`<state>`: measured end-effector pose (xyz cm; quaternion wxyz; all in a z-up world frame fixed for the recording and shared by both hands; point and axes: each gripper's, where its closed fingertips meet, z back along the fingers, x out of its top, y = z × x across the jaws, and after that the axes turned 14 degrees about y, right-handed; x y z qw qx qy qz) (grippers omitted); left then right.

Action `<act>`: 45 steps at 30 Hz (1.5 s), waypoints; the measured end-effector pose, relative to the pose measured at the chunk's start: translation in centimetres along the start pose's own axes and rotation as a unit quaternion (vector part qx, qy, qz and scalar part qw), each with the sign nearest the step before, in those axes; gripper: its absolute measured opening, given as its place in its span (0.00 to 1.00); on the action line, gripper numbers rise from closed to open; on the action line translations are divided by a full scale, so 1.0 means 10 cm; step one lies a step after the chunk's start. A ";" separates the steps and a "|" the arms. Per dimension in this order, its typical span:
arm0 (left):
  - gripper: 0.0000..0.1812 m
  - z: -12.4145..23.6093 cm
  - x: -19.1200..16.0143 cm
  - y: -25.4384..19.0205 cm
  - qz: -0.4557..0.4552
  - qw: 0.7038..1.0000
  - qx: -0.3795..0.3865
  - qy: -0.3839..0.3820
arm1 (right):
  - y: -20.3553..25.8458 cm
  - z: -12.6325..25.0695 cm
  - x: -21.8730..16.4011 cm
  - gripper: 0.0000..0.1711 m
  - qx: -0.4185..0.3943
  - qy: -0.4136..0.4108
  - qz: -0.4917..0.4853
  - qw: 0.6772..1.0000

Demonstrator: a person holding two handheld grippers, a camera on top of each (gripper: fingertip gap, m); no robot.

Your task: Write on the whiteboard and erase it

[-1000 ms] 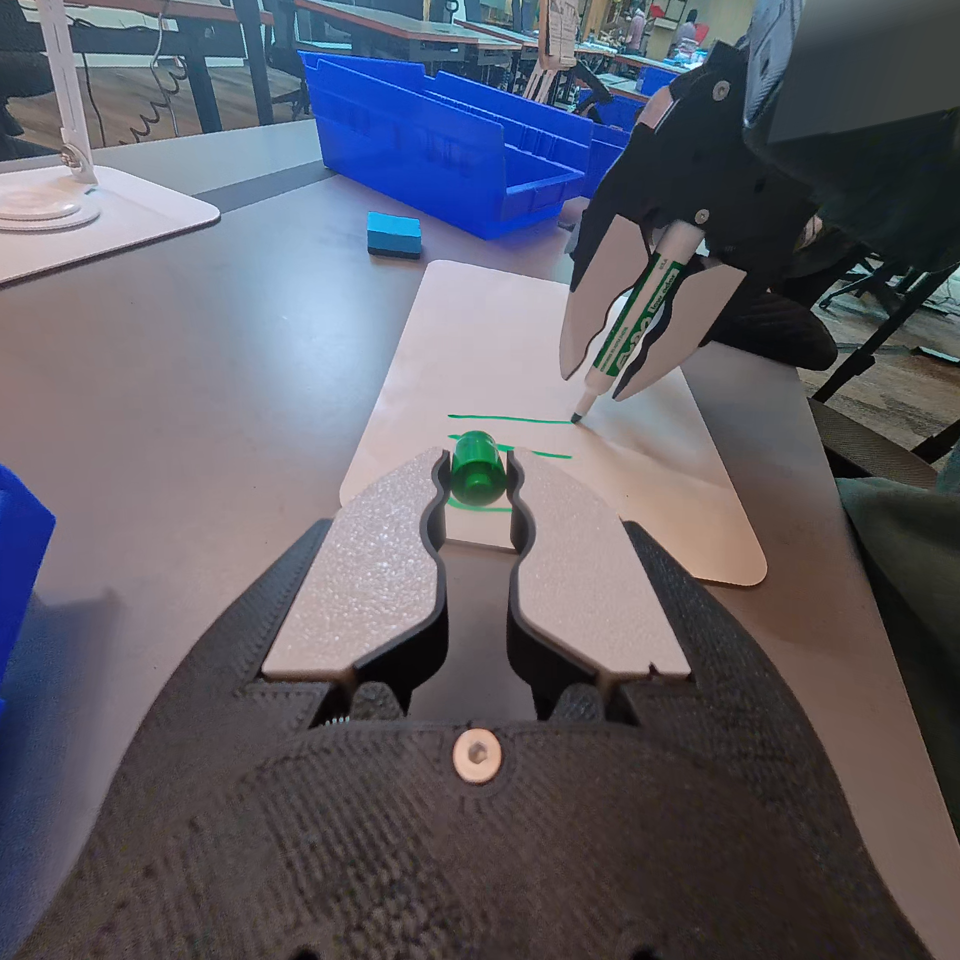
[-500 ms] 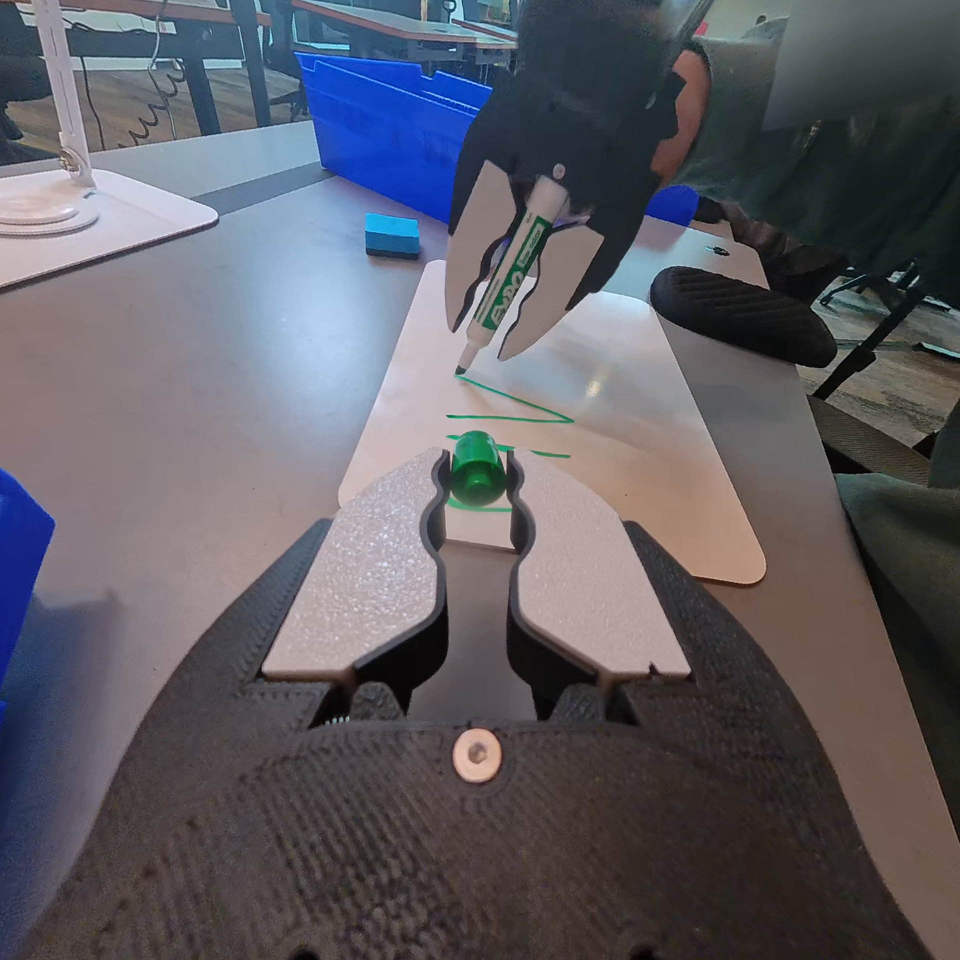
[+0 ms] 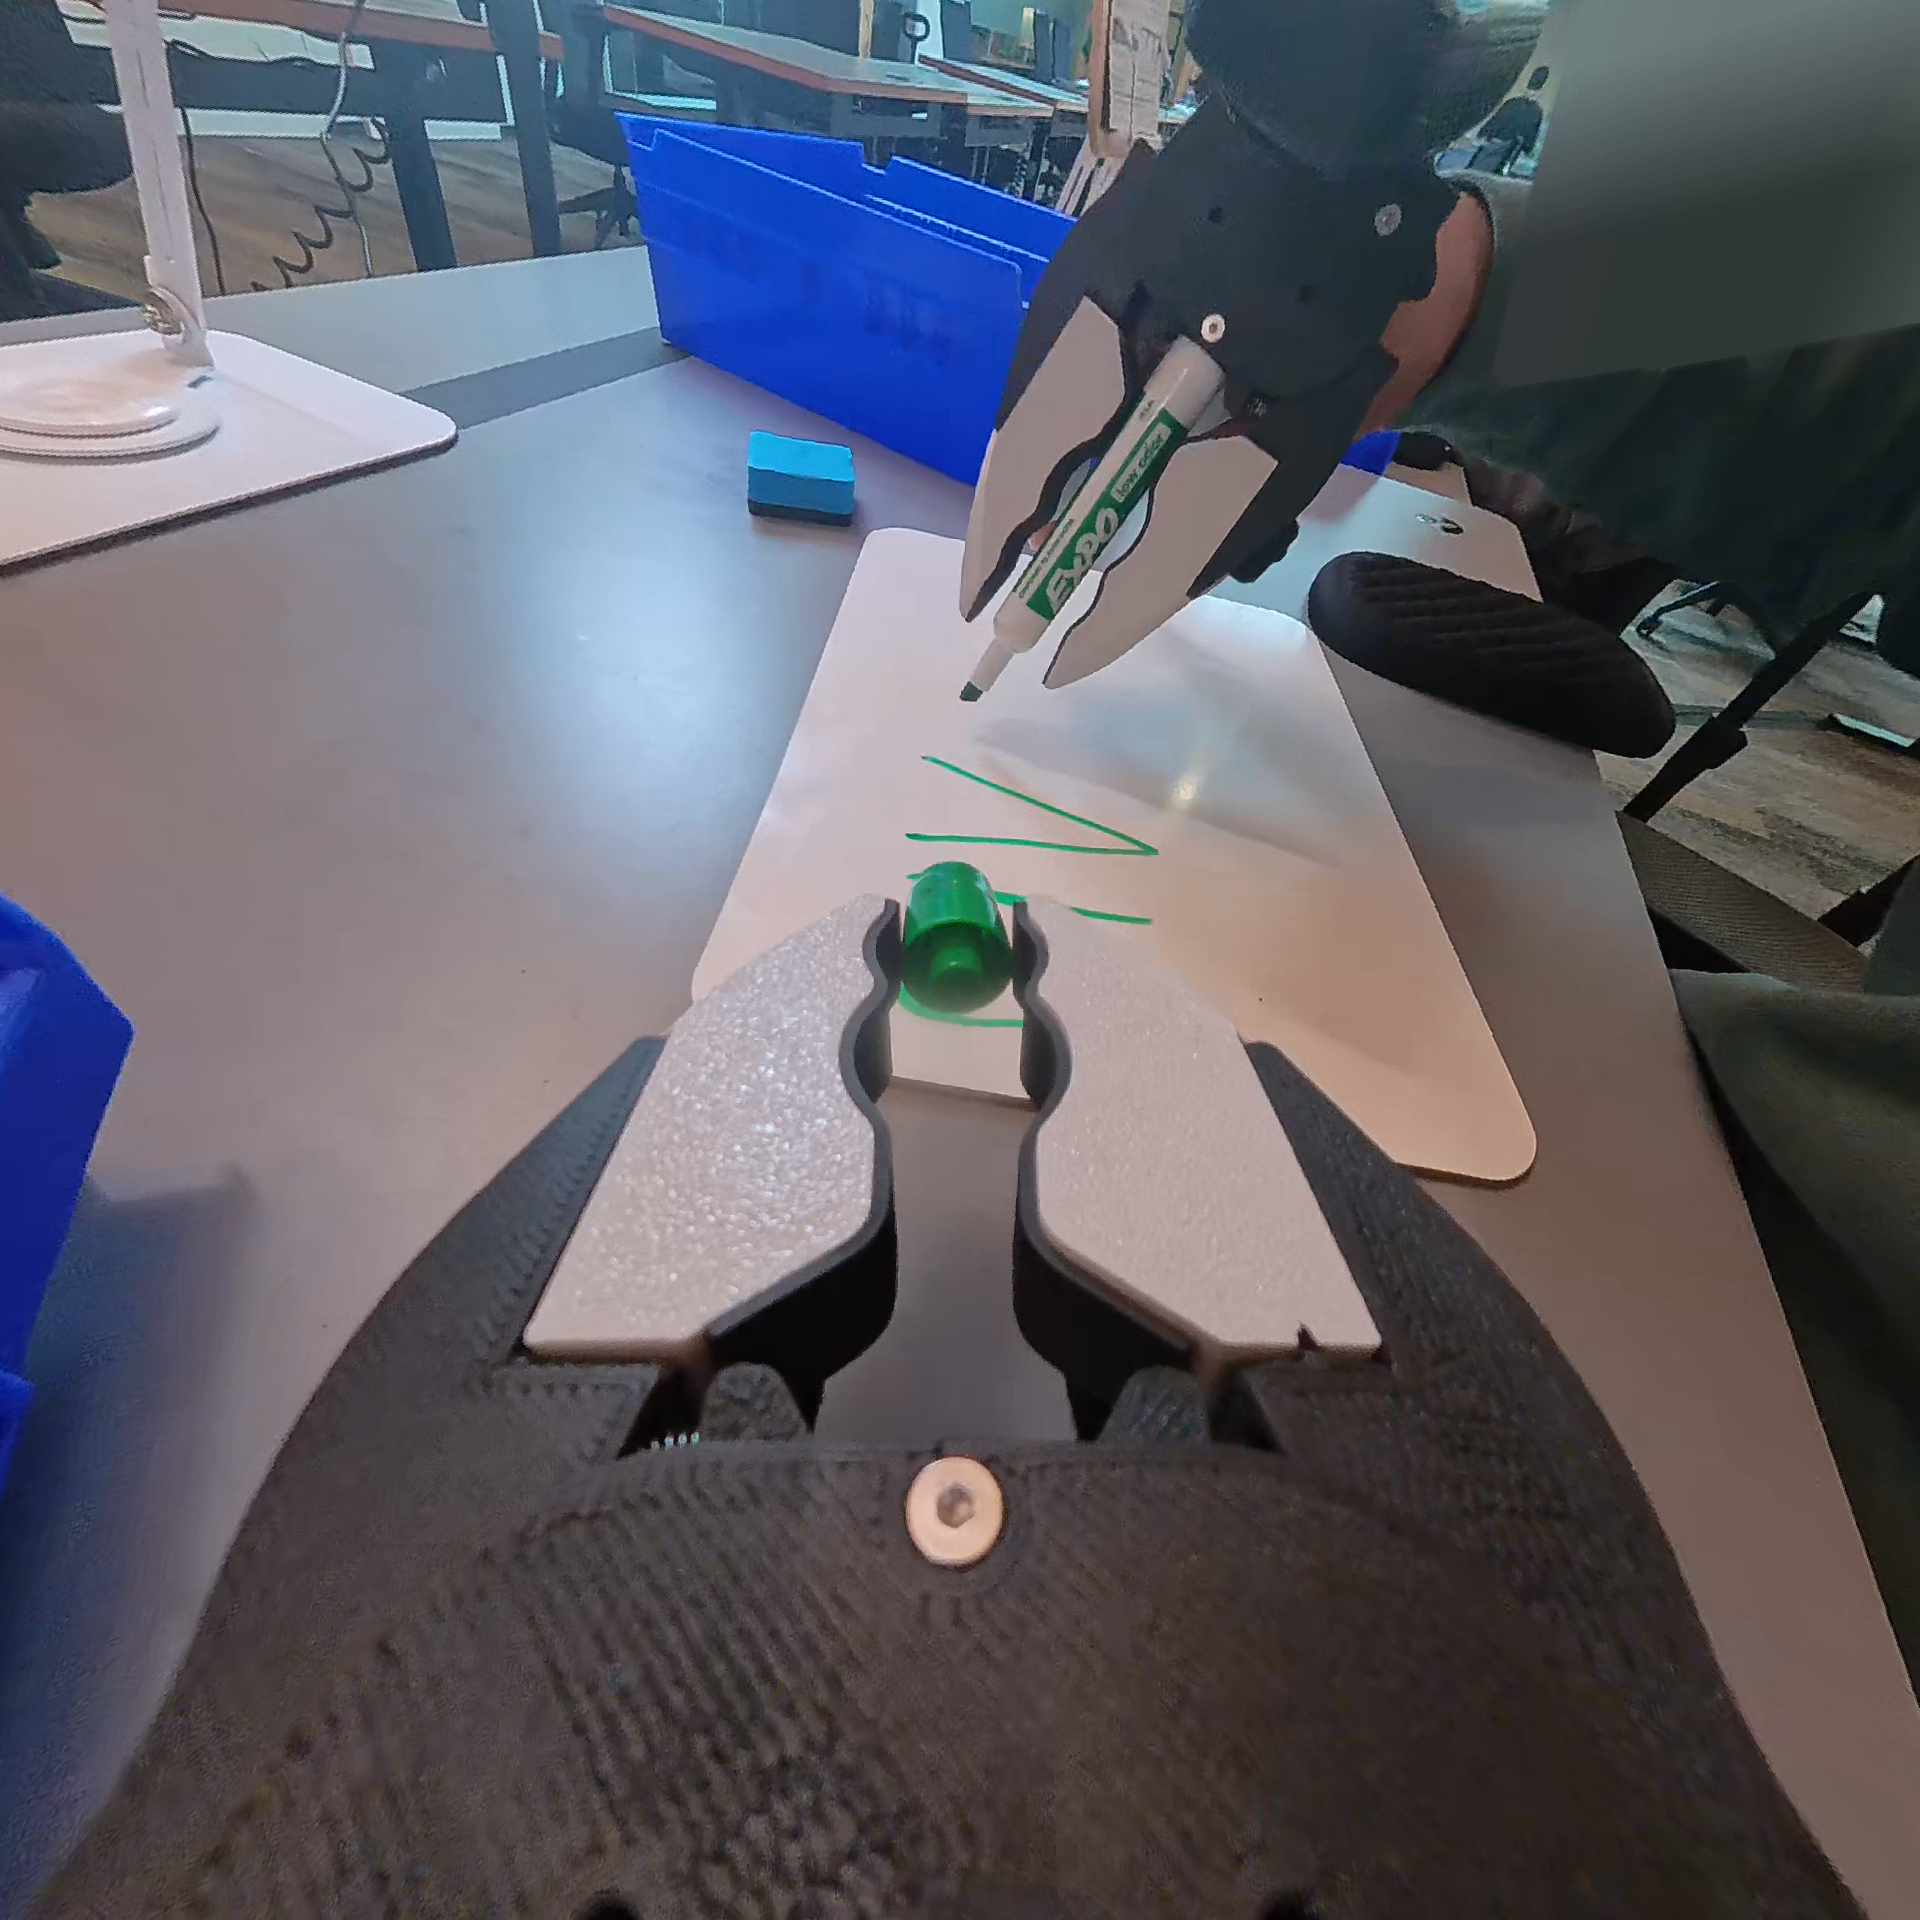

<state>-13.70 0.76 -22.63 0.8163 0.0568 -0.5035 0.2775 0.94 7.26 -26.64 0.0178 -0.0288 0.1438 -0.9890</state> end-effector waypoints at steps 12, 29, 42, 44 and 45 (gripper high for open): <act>0.11 0.01 -0.01 -0.06 -0.031 0.999 0.012 0.012 | 0.00 -0.02 0.05 0.20 0.003 -0.004 -0.003 1.000; 0.11 0.02 0.00 -0.05 -0.021 1.000 0.007 0.008 | 0.05 -0.05 0.12 0.20 0.018 -0.013 0.002 1.000; 0.11 0.01 0.00 -0.05 -0.023 1.000 0.010 0.010 | 0.05 -0.11 0.05 0.20 0.002 0.018 0.023 1.000; 0.11 0.01 -0.01 -0.05 -0.025 1.000 0.012 0.011 | 0.14 -0.08 0.00 0.20 0.010 0.021 0.027 0.999; 0.11 0.01 -0.01 -0.05 -0.026 1.000 0.013 0.011 | 0.19 -0.06 -0.03 0.20 0.011 0.024 0.030 0.999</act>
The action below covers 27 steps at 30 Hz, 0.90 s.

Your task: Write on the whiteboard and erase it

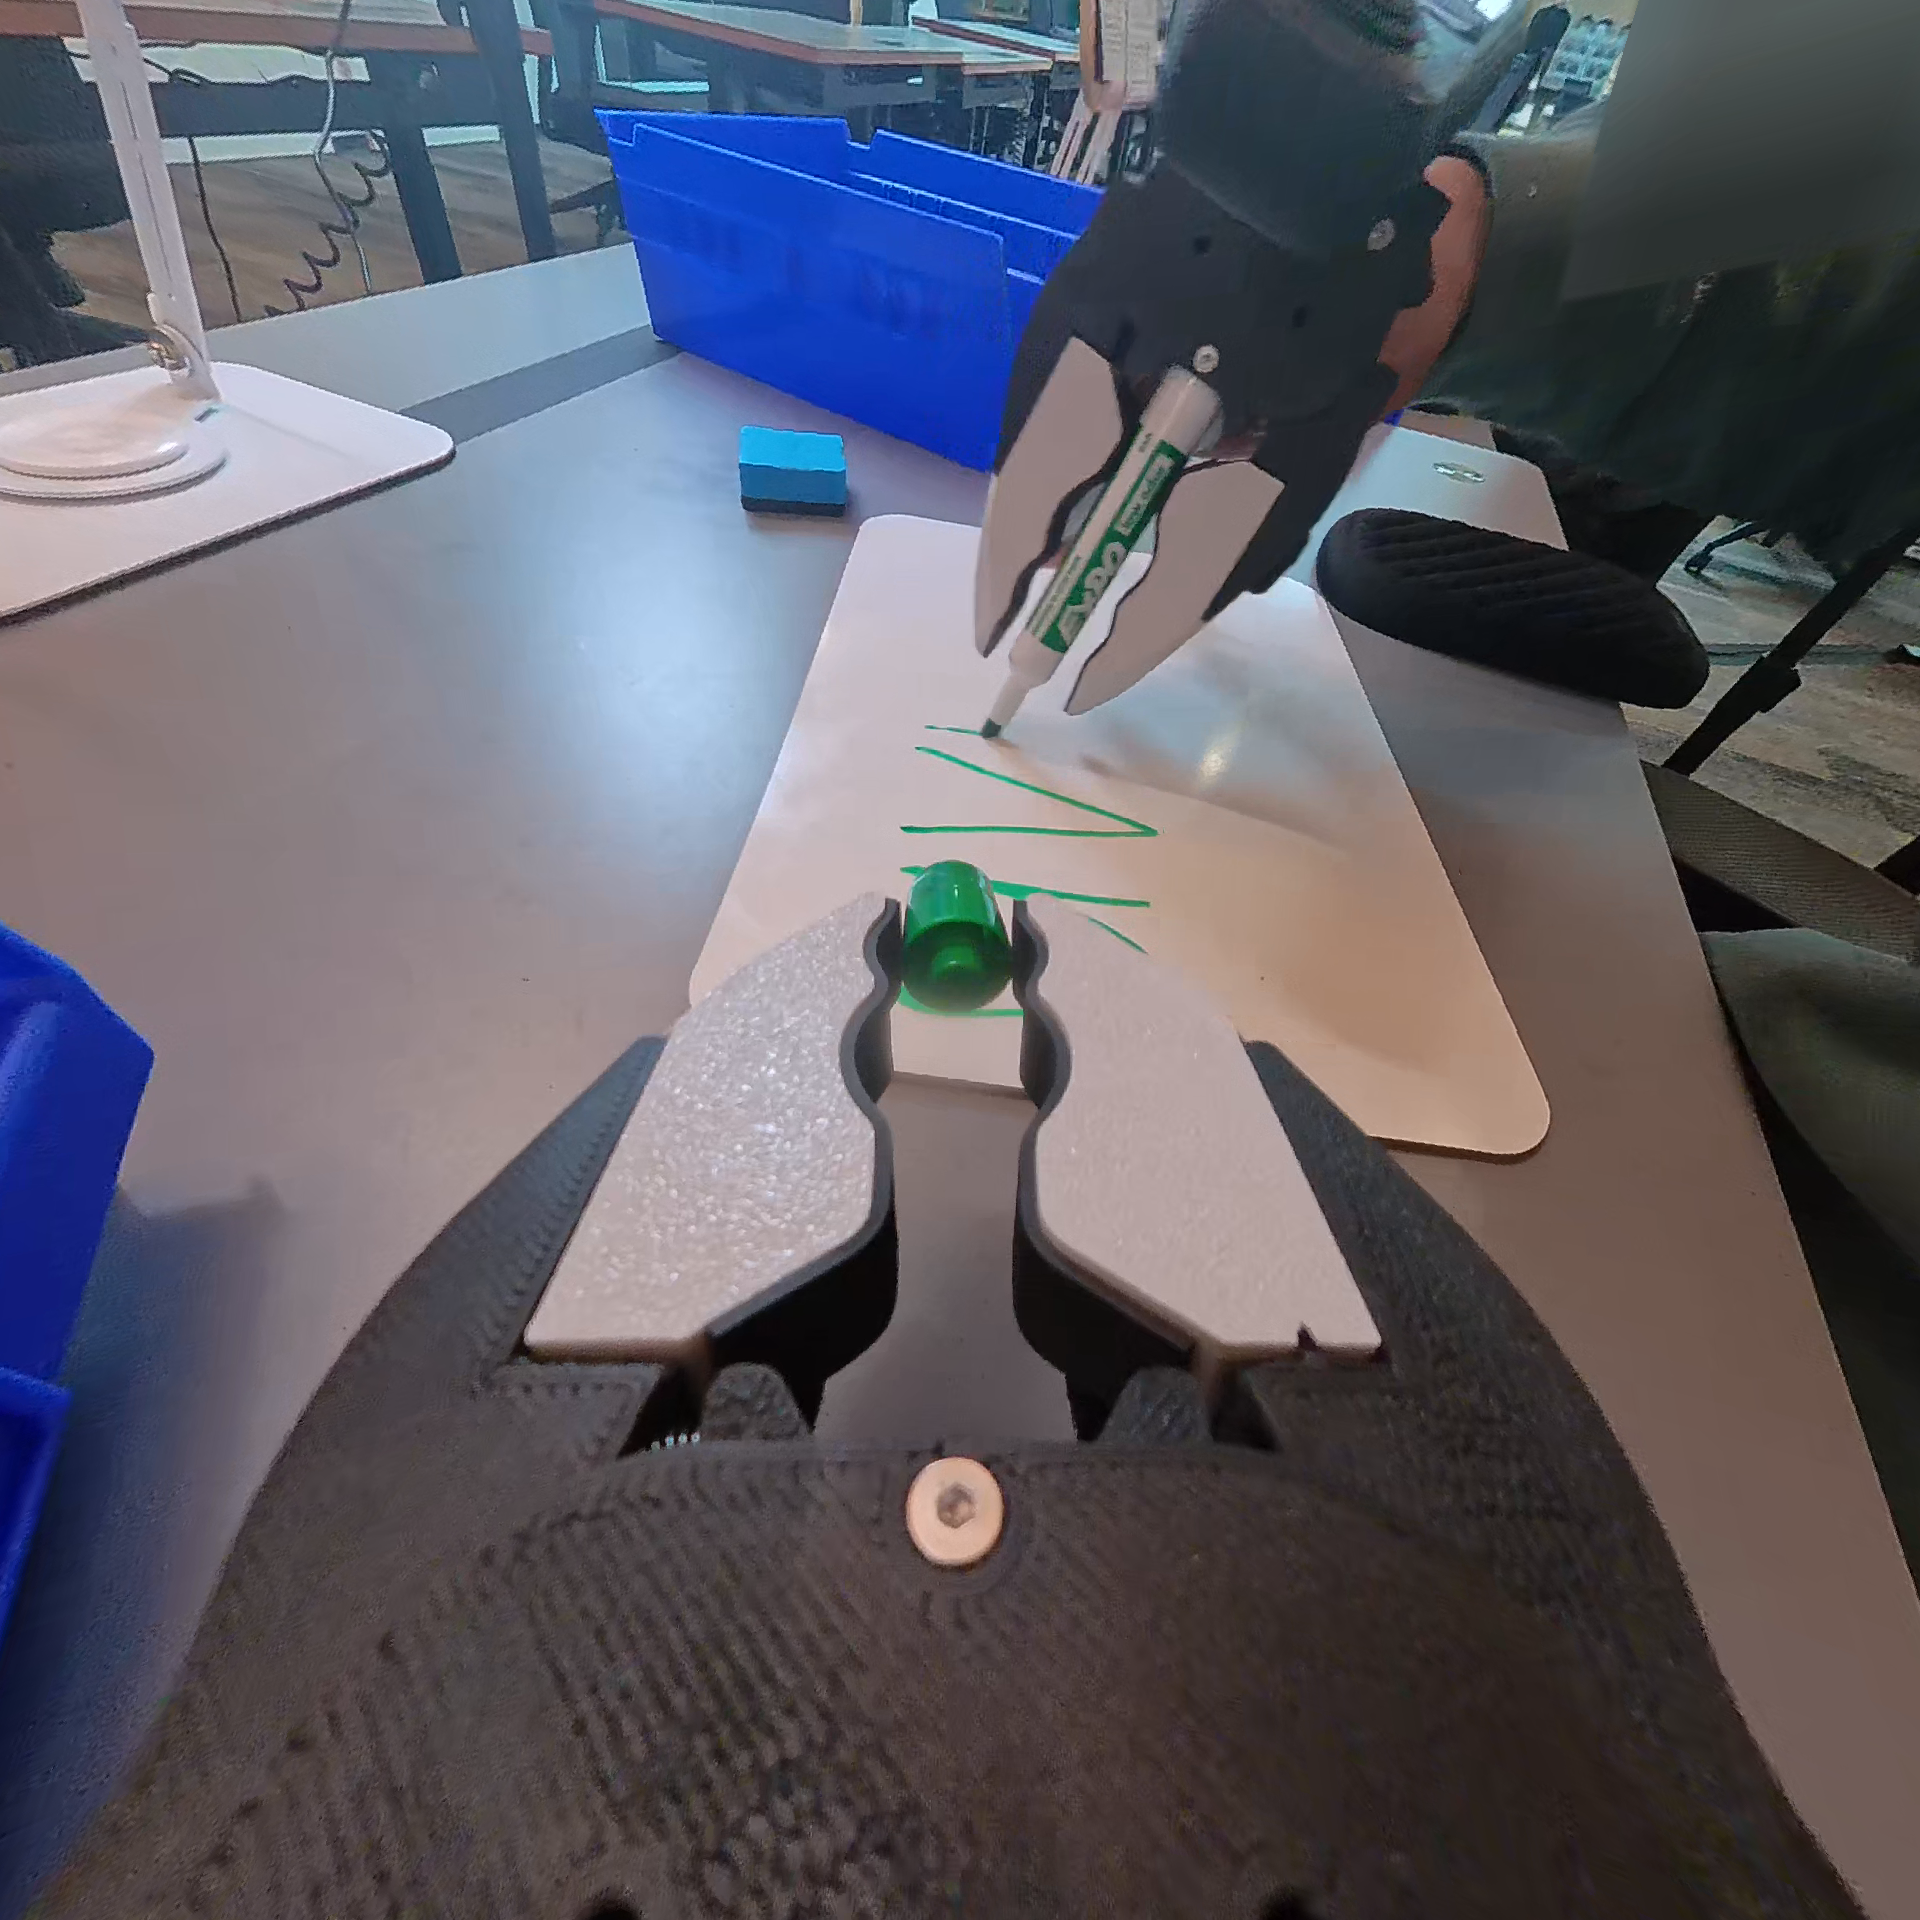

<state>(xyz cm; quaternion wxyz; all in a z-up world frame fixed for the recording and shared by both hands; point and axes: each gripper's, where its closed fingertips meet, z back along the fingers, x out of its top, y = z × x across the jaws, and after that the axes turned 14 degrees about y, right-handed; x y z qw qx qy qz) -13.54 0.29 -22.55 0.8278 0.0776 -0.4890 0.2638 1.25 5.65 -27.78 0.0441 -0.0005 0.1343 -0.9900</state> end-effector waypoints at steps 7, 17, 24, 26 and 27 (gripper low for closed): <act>0.11 0.00 0.00 0.01 -0.001 1.000 0.004 0.001 | 0.40 0.12 -0.23 0.20 0.005 0.024 0.018 1.000; 0.11 0.00 0.00 0.03 0.001 1.000 0.007 0.000 | -0.13 -0.03 -0.17 0.20 -0.015 0.025 -0.001 1.000; 0.11 0.00 -0.01 0.02 0.003 1.000 0.002 0.001 | -0.09 -0.02 -0.21 0.20 0.004 0.034 0.004 0.999; 0.11 -0.01 -0.01 0.02 0.003 1.000 0.001 0.002 | 0.06 0.02 -0.28 0.20 0.012 0.040 0.009 0.999; 0.11 -0.01 -0.02 0.02 0.003 1.000 0.000 0.003 | 0.14 0.05 -0.32 0.20 0.016 0.045 0.012 0.999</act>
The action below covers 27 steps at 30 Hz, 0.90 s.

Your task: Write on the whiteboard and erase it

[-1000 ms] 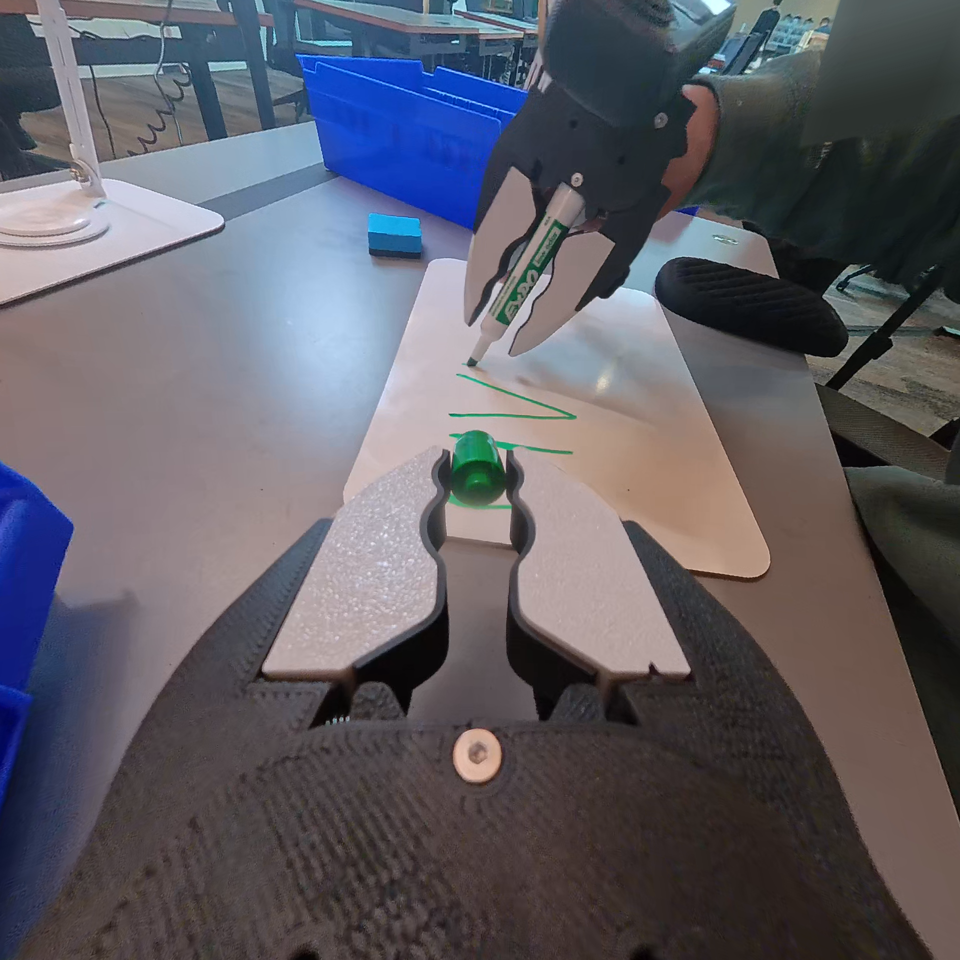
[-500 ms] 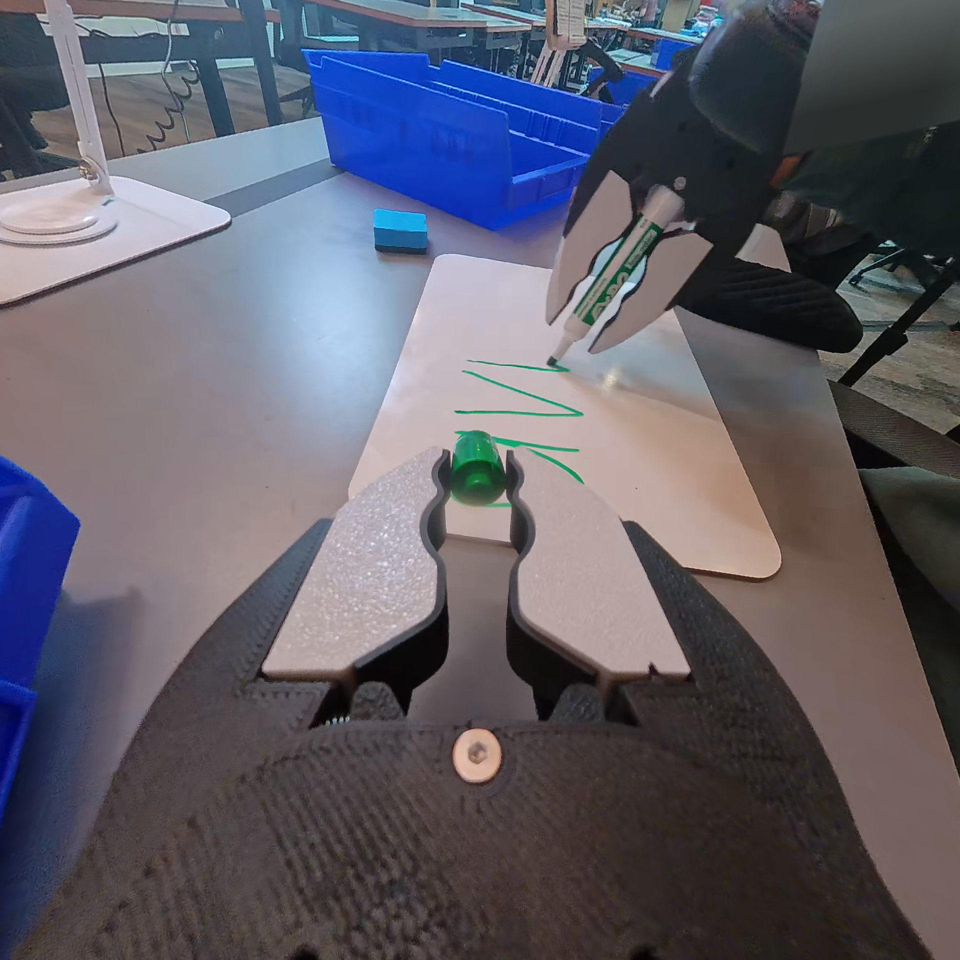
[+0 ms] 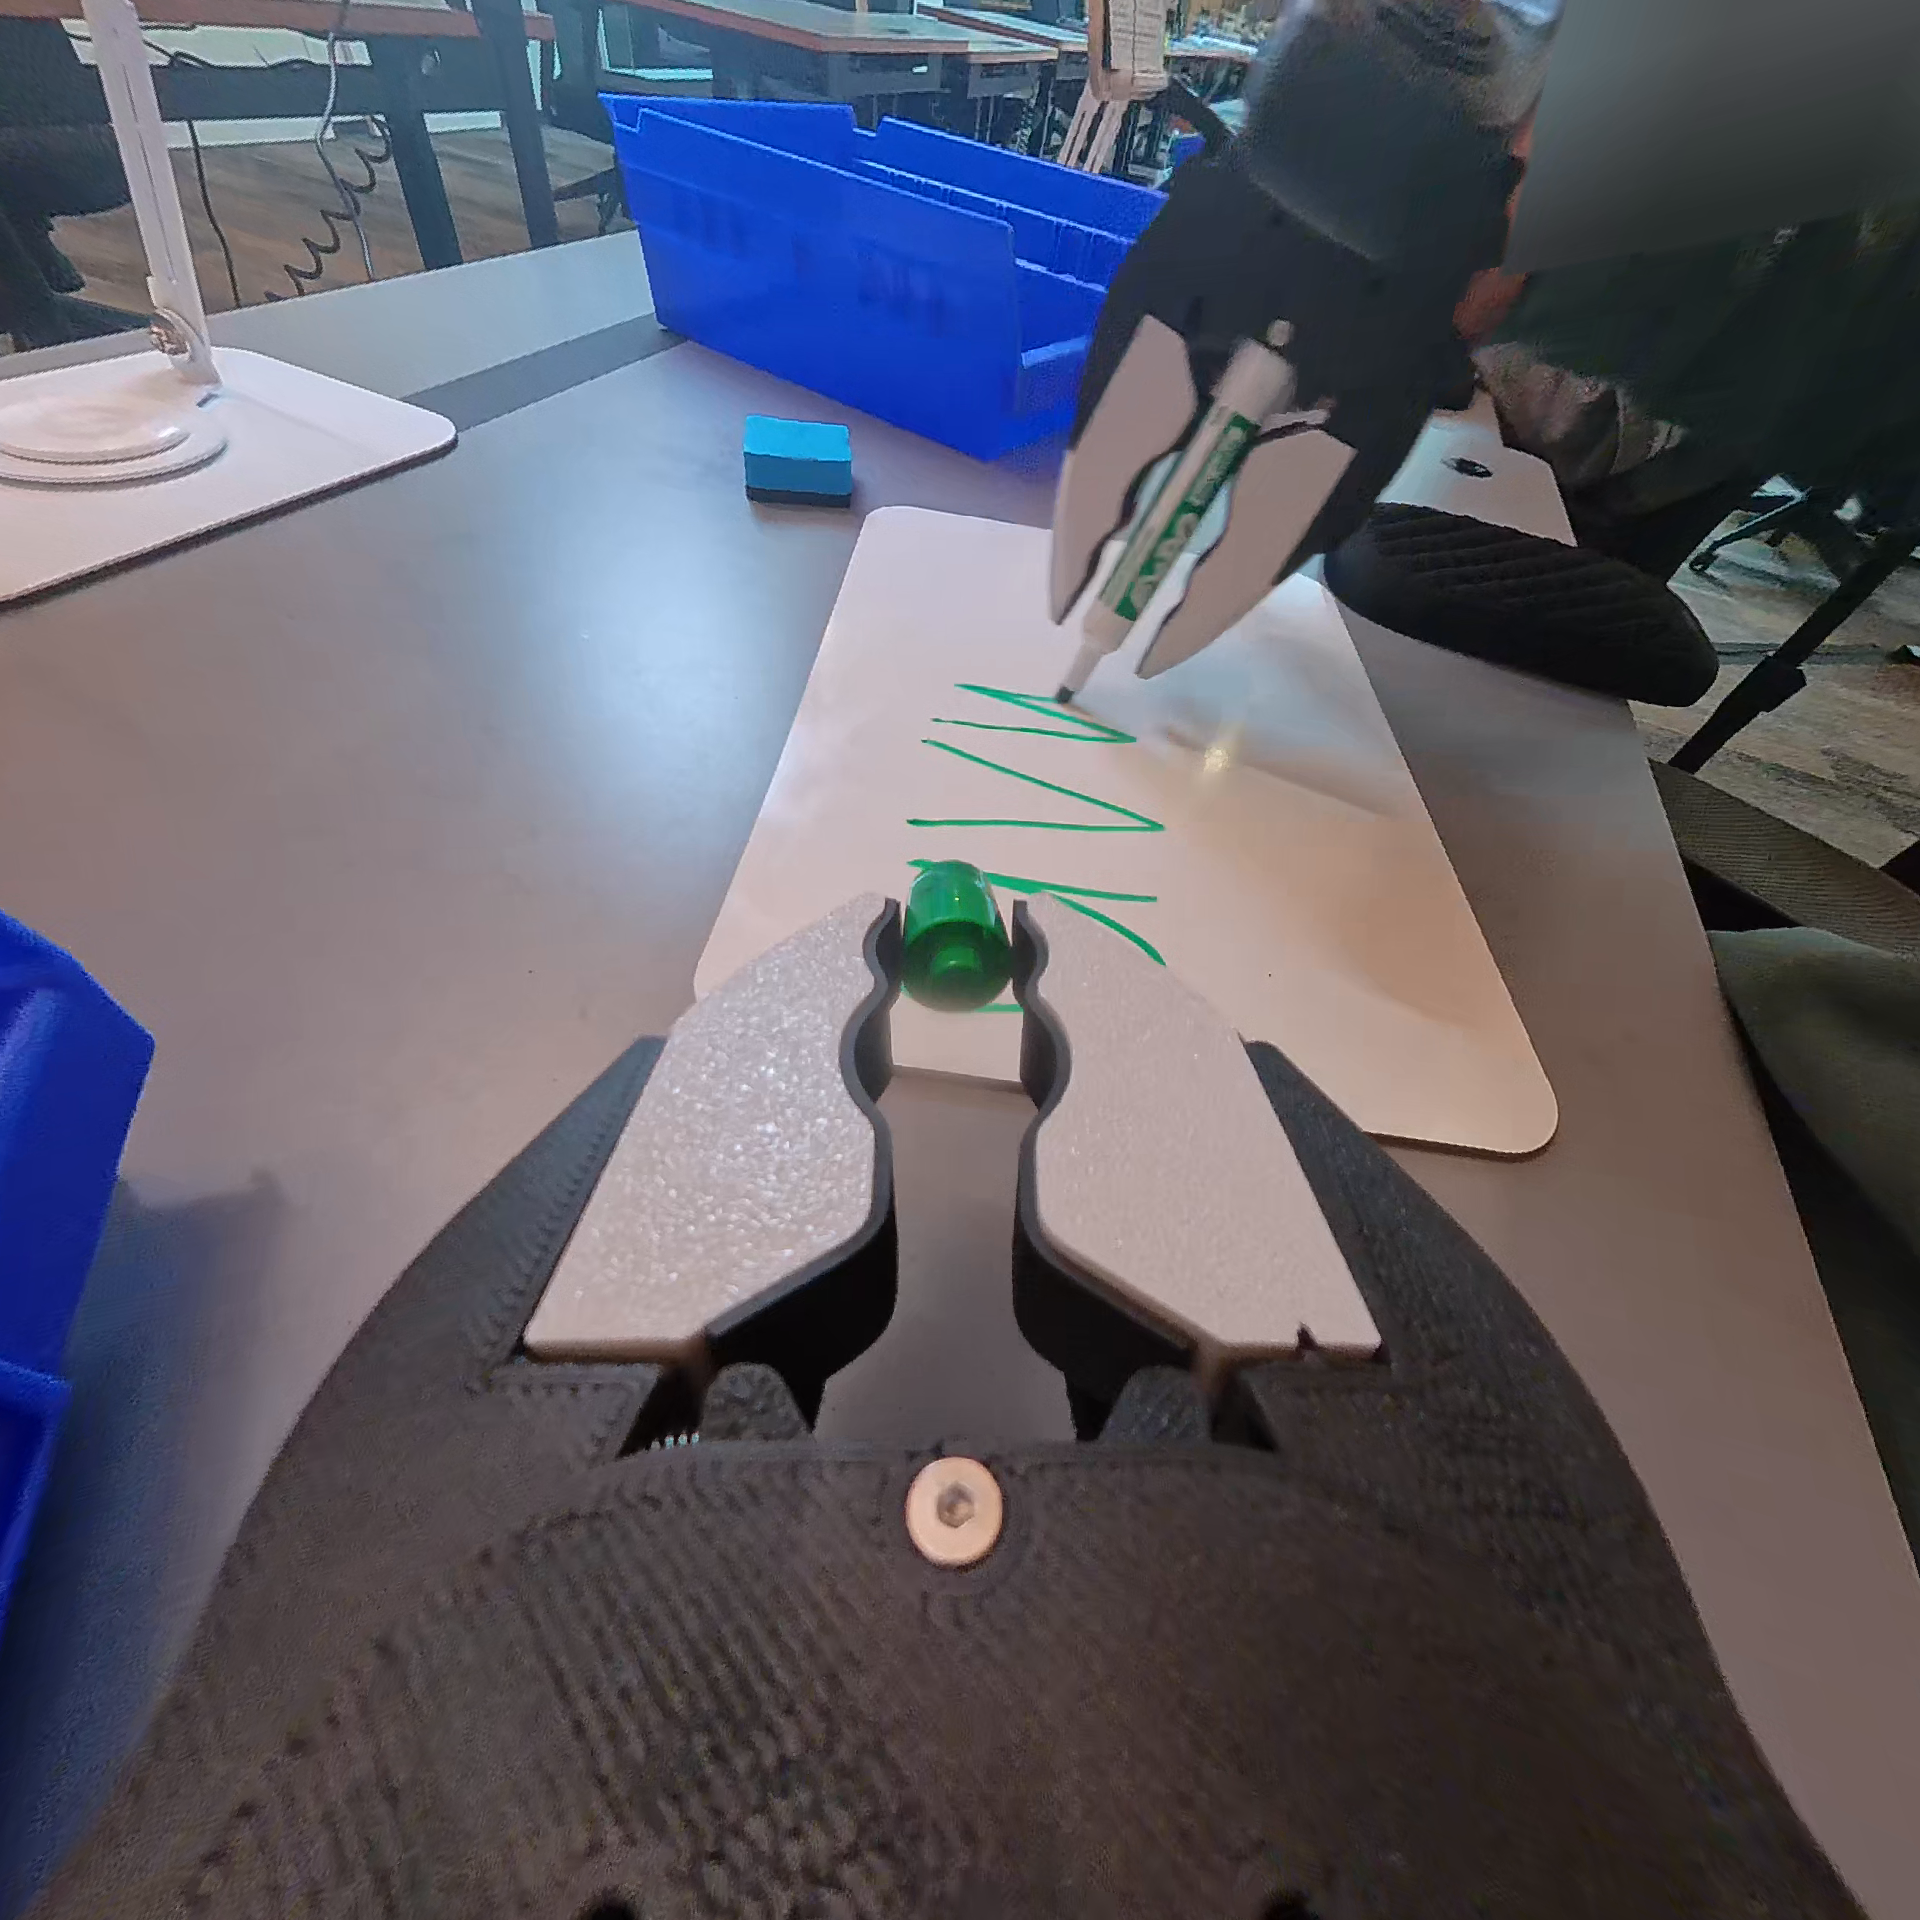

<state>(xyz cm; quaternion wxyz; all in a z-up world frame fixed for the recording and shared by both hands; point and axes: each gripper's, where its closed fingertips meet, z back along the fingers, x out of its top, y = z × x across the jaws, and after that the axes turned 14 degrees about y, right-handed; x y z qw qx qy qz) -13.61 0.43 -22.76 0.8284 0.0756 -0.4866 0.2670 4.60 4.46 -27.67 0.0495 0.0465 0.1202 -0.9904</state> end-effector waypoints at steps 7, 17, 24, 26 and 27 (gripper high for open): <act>0.11 -0.01 -0.01 0.00 0.001 1.000 -0.001 0.002 | -0.02 -0.01 -0.10 0.20 -0.019 0.016 -0.001 1.000; 0.11 0.01 0.01 0.00 -0.002 1.000 0.001 -0.001 | -0.45 -0.09 0.01 0.20 -0.009 -0.017 -0.035 0.999; 0.11 -0.01 0.00 -0.01 -0.001 1.000 -0.004 0.000 | -0.44 -0.05 -0.09 0.20 -0.004 -0.045 -0.068 0.997; 0.11 0.00 0.01 -0.01 0.000 1.000 -0.003 -0.003 | -0.46 -0.06 -0.10 0.20 -0.005 -0.046 -0.072 0.996; 0.11 0.00 0.01 -0.01 0.000 1.000 -0.003 -0.003 | -0.46 -0.06 -0.09 0.20 -0.006 -0.047 -0.072 0.996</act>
